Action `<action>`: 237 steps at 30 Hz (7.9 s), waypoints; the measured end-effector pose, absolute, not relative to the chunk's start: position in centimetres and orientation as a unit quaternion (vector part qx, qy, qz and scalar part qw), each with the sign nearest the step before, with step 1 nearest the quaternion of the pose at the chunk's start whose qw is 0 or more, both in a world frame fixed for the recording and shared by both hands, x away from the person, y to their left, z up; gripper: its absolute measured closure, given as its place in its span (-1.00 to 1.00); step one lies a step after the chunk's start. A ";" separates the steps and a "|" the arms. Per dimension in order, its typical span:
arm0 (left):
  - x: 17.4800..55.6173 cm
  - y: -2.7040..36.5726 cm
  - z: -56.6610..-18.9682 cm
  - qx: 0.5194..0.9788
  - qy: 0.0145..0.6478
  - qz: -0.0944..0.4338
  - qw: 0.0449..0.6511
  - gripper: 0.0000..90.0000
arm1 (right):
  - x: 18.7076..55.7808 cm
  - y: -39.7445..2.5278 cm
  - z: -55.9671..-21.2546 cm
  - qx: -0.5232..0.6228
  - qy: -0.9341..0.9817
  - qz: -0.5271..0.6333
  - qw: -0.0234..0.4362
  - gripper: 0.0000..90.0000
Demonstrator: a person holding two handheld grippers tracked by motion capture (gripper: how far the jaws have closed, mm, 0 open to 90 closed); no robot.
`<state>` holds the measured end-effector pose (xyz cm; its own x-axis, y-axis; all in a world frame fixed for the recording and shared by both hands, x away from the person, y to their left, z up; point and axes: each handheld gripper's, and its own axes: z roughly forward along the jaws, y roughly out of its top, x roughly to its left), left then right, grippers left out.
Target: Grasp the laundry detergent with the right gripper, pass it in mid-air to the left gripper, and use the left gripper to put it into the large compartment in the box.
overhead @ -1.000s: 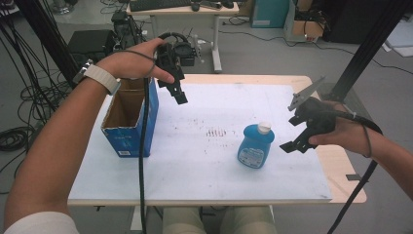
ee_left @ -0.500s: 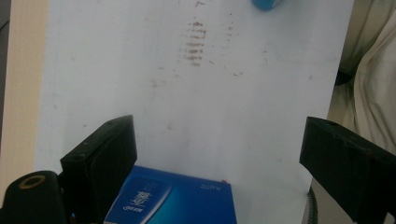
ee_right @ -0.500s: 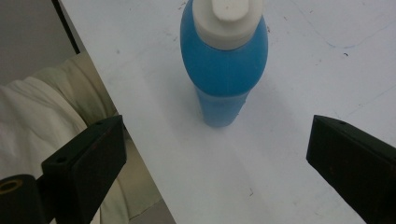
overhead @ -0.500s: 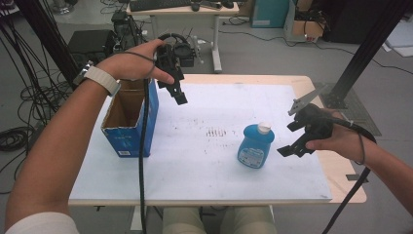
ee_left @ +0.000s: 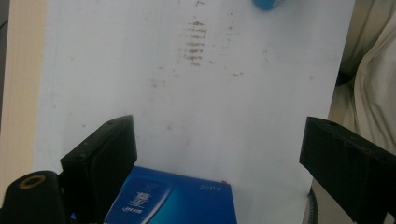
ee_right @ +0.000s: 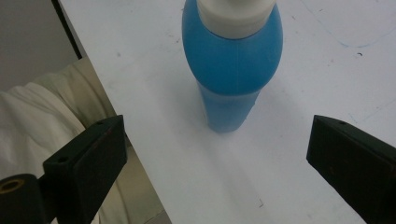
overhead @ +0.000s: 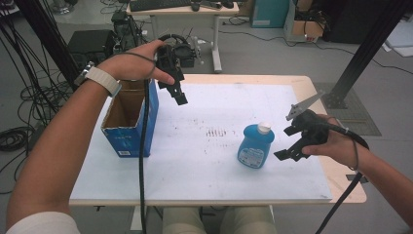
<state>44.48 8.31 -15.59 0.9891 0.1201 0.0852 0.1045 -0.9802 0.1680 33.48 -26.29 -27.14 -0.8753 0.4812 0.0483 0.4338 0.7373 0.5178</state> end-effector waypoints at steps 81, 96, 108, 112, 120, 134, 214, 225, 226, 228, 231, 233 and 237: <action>44.3 8.7 -16.4 0.994 0.062 0.044 0.085 -0.74 | 32.0 -27.3 -31.3 0.292 0.885 0.351 0.093 -0.89; 44.3 8.8 -16.4 0.993 0.063 0.046 0.086 -0.74 | 32.1 -27.2 -31.4 0.289 0.883 0.357 0.095 -0.89; 44.3 8.9 -16.3 0.993 0.065 0.045 0.084 -0.74 | 32.1 -27.3 -31.4 0.278 0.888 0.353 0.096 -0.89; 44.3 8.9 -16.4 0.993 0.065 0.044 0.084 -0.74 | 32.1 -27.3 -31.4 0.278 0.888 0.354 0.097 -0.89; 44.4 8.9 -16.4 0.993 0.067 0.043 0.085 -0.74 | 32.1 -27.3 -31.5 0.279 0.887 0.356 0.096 -0.88; 44.4 9.0 -16.5 0.993 0.066 0.045 0.086 -0.74 | 32.1 -27.3 -31.5 0.279 0.886 0.357 0.095 -0.88; 44.5 9.1 -16.6 0.993 0.071 0.045 0.088 -0.74 | 32.0 -27.4 -31.8 0.283 0.882 0.366 0.089 -0.88; 44.5 9.1 -16.6 0.993 0.069 0.045 0.088 -0.74 | 32.0 -27.4 -31.8 0.283 0.882 0.367 0.089 -0.88; 44.5 9.1 -16.6 0.993 0.071 0.045 0.089 -0.74 | 32.0 -27.4 -31.8 0.283 0.881 0.367 0.089 -0.88; 44.5 9.1 -16.6 0.993 0.070 0.045 0.089 -0.74 | 32.0 -27.4 -31.8 0.283 0.881 0.368 0.089 -0.88; 44.5 9.1 -16.7 0.992 0.070 0.046 0.090 -0.74 | 32.0 -27.4 -31.9 0.283 0.882 0.367 0.089 -0.88; 44.5 9.1 -16.7 0.992 0.070 0.045 0.091 -0.74 | 32.1 -27.4 -31.9 0.280 0.882 0.369 0.090 -0.88; 44.5 9.1 -16.7 0.992 0.069 0.045 0.090 -0.74 | 32.1 -27.2 -31.9 0.285 0.878 0.374 0.090 -0.88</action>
